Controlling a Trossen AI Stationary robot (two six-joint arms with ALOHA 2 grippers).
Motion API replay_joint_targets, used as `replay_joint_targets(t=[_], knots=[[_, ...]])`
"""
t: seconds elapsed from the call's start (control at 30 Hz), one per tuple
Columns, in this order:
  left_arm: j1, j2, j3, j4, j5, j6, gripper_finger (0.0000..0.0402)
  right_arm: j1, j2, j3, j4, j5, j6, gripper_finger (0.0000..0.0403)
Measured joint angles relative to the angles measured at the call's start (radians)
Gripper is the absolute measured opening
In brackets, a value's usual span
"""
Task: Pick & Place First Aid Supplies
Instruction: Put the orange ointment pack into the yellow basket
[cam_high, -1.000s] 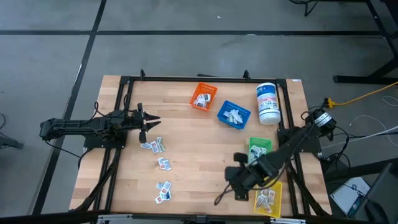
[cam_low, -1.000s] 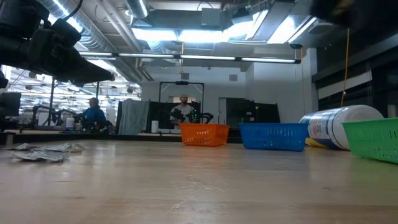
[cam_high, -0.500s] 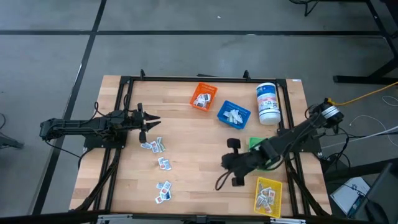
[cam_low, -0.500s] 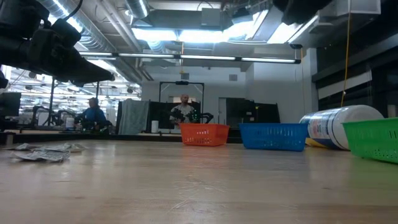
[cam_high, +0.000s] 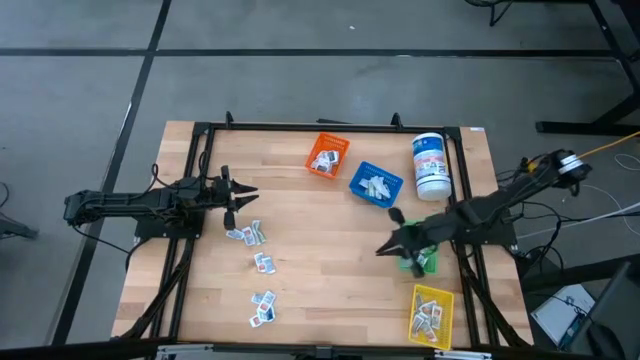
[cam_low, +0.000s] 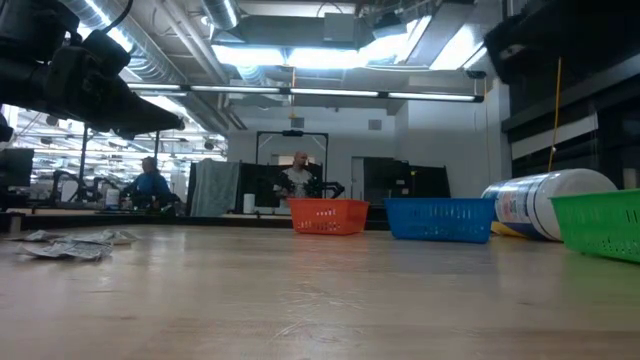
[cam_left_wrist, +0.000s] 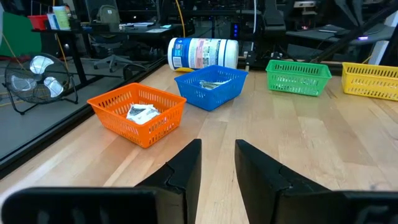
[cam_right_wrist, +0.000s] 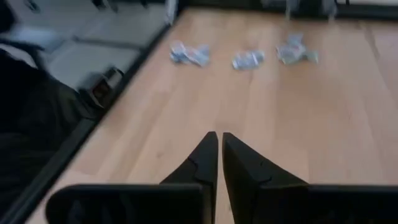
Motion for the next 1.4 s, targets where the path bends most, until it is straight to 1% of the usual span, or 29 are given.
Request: replay_joint_targets(t=[0.1,0.23,0.37,0.5,0.63,0.8,0.97,1.17,1.4], knots=[[0.000,0.000,0.000,0.000,0.000,0.000,0.0093,0.000,-0.121,-0.088,0.067,-0.001,0.001,0.0026],[0.000,0.000,0.000,0.000,0.000,0.000,0.0091,0.000,-0.246,-0.170,0.133,-0.002,-0.012,0.0026],[0.000,0.000,0.000,0.000,0.000,0.000,0.0092,0.000,-0.338,-0.236,0.184,-0.056,-0.035,0.0026],[0.000,0.000,0.000,0.000,0.000,0.000,0.0093,0.000,-0.388,-0.311,0.263,-0.079,-0.054,0.0026],[0.000,0.000,0.000,0.000,0.000,0.000,0.0091,0.000,-0.394,-0.405,0.383,-0.082,-0.083,0.0026],[0.000,0.000,0.000,0.000,0.000,0.000,0.0093,0.000,-0.406,-0.487,0.468,-0.142,-0.117,0.0026],[0.000,0.000,0.000,0.000,0.000,0.000,0.0091,-0.043,-0.482,-0.497,0.428,-0.154,-0.136,0.0026],[0.000,0.000,0.000,0.000,0.000,0.000,0.0093,-0.140,-0.606,-0.498,0.290,-0.260,-0.182,0.0026],[0.000,0.000,0.000,0.000,0.000,0.000,0.0092,-0.247,-0.759,-0.498,0.117,-0.264,-0.216,0.0026]])
